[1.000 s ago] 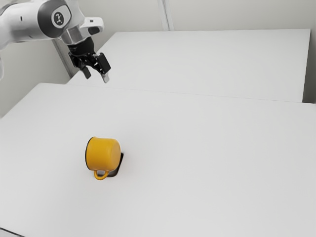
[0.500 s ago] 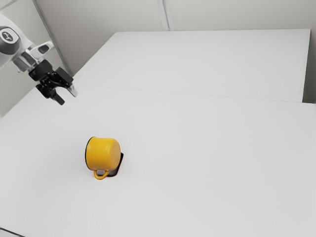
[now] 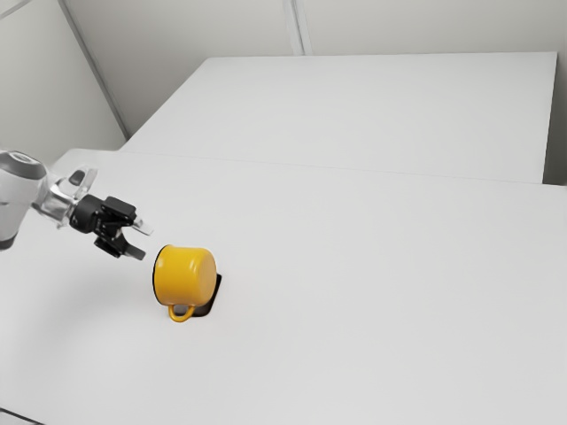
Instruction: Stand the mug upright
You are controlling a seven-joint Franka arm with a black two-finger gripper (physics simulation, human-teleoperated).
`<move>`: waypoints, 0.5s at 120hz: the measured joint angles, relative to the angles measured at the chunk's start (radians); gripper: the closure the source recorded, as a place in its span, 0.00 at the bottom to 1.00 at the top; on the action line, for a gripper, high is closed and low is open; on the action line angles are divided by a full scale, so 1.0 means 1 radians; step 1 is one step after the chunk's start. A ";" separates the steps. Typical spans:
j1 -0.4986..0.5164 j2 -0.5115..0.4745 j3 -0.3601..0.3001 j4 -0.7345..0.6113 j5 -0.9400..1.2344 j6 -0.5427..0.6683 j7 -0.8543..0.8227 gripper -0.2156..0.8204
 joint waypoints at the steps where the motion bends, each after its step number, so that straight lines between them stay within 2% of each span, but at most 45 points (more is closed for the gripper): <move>1: 0.002 0.001 0.000 -0.005 -0.004 -0.001 0.005 0.21; 19: 0.013 0.020 0.001 -0.103 -0.128 -0.007 0.082 0.21; 60: 0.005 0.064 0.000 -0.144 -0.257 -0.025 0.209 0.21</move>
